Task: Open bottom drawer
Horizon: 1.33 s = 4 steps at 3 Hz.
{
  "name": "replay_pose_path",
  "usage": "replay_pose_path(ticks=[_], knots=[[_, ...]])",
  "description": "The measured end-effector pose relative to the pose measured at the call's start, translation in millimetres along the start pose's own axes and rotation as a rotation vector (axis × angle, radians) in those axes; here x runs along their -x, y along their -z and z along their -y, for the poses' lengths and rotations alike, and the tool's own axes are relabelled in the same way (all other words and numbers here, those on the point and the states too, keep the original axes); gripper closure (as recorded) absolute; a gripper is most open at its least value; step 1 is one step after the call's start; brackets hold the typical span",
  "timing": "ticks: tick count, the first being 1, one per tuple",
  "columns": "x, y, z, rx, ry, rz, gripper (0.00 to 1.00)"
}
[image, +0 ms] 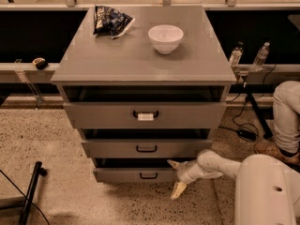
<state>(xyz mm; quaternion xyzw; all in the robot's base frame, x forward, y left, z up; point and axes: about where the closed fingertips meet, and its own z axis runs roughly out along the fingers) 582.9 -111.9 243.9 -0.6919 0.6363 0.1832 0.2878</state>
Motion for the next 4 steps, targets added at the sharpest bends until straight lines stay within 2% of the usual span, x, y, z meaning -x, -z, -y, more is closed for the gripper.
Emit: replay_pose_path(ticks=[2, 3, 4], knots=[[-14.0, -9.4, 25.1, -0.059, 0.032, -0.043, 0.0], [-13.6, -10.1, 24.8, -0.057, 0.034, -0.042, 0.0], [-21.8, -23.6, 28.1, -0.002, 0.074, -0.026, 0.0]])
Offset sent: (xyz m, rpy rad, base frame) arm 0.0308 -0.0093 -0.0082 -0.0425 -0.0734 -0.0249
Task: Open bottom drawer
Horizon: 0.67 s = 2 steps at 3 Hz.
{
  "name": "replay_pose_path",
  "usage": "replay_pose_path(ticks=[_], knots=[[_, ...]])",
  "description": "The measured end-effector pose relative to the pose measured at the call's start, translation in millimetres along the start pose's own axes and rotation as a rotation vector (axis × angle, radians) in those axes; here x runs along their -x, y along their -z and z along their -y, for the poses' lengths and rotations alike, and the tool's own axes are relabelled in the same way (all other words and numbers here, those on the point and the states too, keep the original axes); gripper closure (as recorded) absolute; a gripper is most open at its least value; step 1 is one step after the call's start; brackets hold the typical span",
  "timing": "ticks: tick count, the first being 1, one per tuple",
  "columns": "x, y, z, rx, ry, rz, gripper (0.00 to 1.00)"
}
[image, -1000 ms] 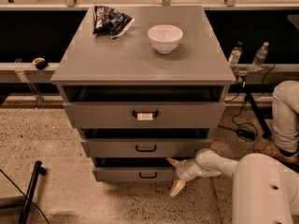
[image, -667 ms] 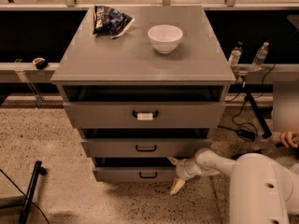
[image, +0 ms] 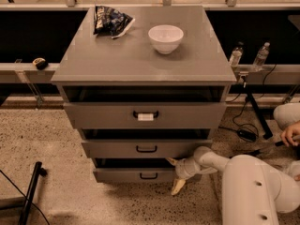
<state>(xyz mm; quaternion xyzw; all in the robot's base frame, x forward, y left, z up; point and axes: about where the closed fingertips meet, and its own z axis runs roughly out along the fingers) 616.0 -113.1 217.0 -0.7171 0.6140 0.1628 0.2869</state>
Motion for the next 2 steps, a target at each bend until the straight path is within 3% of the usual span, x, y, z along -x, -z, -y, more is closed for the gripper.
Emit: replay_pose_path(ticks=[1, 2], knots=[[-9.6, -10.6, 2.0, 0.033, 0.027, -0.006, 0.0], [-19.0, -10.5, -3.6, 0.032, 0.044, -0.027, 0.19]])
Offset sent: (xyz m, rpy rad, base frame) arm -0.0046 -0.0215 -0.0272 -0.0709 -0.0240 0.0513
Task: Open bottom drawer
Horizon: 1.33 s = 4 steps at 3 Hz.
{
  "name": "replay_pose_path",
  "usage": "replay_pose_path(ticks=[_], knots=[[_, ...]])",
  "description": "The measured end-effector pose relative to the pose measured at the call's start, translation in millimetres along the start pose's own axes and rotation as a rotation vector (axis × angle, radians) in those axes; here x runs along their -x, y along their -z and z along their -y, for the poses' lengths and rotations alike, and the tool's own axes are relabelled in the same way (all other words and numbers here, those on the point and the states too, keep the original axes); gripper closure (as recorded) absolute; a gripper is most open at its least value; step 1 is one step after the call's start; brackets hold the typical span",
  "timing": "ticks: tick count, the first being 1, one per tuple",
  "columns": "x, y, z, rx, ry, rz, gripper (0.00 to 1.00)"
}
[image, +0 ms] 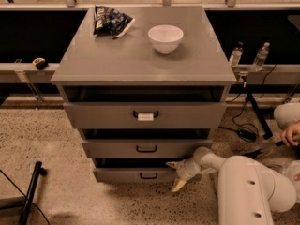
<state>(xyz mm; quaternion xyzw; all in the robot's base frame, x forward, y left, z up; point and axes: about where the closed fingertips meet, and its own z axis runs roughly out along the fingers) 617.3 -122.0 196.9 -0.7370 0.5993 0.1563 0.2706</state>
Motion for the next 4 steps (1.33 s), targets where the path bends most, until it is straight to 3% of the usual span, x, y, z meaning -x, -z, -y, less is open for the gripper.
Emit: replay_pose_path(ticks=[1, 2, 4], knots=[[-7.1, 2.4, -20.3, 0.023, 0.008, -0.046, 0.44], [-9.0, 1.9, -33.4, 0.053, 0.014, -0.073, 0.44], [-0.4, 30.1, -78.5, 0.077, 0.003, -0.048, 0.47]])
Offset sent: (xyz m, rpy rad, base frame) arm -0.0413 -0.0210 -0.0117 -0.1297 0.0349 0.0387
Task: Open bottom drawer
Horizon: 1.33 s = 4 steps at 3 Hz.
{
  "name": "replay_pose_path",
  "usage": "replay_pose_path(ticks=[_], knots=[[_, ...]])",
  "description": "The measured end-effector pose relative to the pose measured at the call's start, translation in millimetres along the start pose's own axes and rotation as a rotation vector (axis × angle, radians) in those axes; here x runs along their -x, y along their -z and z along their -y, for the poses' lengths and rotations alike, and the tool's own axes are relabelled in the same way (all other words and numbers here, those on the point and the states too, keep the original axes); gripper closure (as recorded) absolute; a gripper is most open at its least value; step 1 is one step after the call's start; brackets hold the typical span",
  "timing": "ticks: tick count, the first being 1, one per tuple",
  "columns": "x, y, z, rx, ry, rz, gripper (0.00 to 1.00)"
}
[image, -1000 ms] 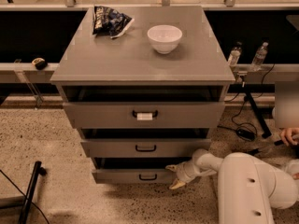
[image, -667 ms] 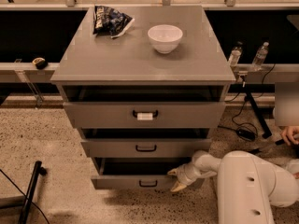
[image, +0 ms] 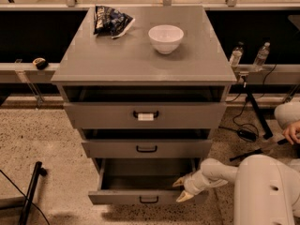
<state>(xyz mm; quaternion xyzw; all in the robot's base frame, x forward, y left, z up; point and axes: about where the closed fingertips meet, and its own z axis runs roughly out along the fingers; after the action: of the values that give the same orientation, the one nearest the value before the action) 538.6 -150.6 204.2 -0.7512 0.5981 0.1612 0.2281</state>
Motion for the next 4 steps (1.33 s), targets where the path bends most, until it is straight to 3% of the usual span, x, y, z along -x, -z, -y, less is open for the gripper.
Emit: replay_pose_path(ticks=[2, 4], knots=[[-12.9, 18.4, -76.8, 0.08, -0.117, -0.035, 0.49], [-0.9, 31.4, -99.9, 0.096, -0.11, -0.036, 0.48]])
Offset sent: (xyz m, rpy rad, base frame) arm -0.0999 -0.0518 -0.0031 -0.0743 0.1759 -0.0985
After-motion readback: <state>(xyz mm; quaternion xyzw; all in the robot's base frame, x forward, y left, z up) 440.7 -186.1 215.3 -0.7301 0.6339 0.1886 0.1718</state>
